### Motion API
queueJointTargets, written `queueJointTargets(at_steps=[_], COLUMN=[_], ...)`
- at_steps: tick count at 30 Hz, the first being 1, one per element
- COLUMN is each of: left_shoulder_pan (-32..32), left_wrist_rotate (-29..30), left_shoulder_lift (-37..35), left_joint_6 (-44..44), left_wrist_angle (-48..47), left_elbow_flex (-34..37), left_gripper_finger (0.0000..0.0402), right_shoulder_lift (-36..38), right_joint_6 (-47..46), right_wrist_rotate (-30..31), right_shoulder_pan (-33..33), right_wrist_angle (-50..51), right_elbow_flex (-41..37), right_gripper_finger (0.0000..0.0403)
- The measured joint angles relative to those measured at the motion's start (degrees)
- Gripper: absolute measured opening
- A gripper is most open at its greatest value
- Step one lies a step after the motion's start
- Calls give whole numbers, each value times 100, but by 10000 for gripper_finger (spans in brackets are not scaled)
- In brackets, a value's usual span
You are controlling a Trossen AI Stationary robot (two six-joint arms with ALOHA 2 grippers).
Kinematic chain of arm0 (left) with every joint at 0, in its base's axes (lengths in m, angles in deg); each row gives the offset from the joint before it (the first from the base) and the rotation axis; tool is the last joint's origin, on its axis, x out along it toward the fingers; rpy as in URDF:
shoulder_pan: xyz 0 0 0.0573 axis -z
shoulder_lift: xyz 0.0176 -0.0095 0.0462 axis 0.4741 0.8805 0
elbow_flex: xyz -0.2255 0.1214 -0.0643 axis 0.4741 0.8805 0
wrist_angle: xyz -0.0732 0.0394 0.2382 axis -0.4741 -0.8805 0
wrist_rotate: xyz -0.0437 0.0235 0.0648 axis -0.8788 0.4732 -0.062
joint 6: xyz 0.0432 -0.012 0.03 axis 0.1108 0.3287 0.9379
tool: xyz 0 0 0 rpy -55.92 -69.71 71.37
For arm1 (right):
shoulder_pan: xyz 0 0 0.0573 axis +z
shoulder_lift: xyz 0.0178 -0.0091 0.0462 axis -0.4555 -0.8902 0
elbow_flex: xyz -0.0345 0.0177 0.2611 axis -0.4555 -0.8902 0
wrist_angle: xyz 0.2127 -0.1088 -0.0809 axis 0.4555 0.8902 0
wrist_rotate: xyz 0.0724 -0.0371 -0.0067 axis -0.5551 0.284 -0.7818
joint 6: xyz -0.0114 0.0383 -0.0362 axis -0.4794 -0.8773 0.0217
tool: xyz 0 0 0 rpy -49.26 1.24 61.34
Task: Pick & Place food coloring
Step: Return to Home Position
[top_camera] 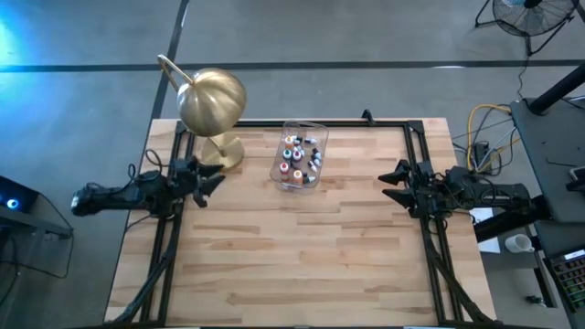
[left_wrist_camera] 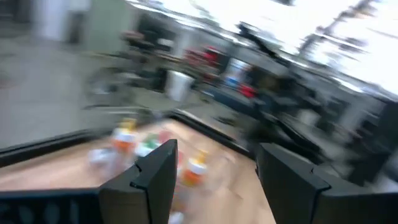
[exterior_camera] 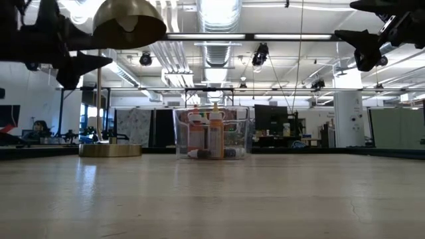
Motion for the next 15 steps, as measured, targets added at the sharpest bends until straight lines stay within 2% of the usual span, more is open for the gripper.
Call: queueJointTargets(at_steps=[3,5,7,11,15], left_shoulder_pan=[-672,-948,-1030,-922,-709], left_wrist_rotate=[-1729,-2502,-2727,-2686,-2609], left_shoulder_lift=[-4,-7,-7,-7,-4], left_joint_6=[187,290,565,1126,1033], left_wrist_angle=[549,542,487,211,-39], left_elbow_flex=[406,403,406,408,410], left_gripper_finger=[190,190,190,190,190], right_shoulder_lift=[1,2,4,2,2], right_joint_6=[-1,0,-1,-1,-2], right_wrist_rotate=[0,-2,-1,-2,-2], right_shoulder_pan=[0,0,0,0,2], right_wrist_angle=[0,2,10,41,39], right_elbow_flex=[0,0,0,0,0], right_gripper_finger=[252,254,256,253,249])
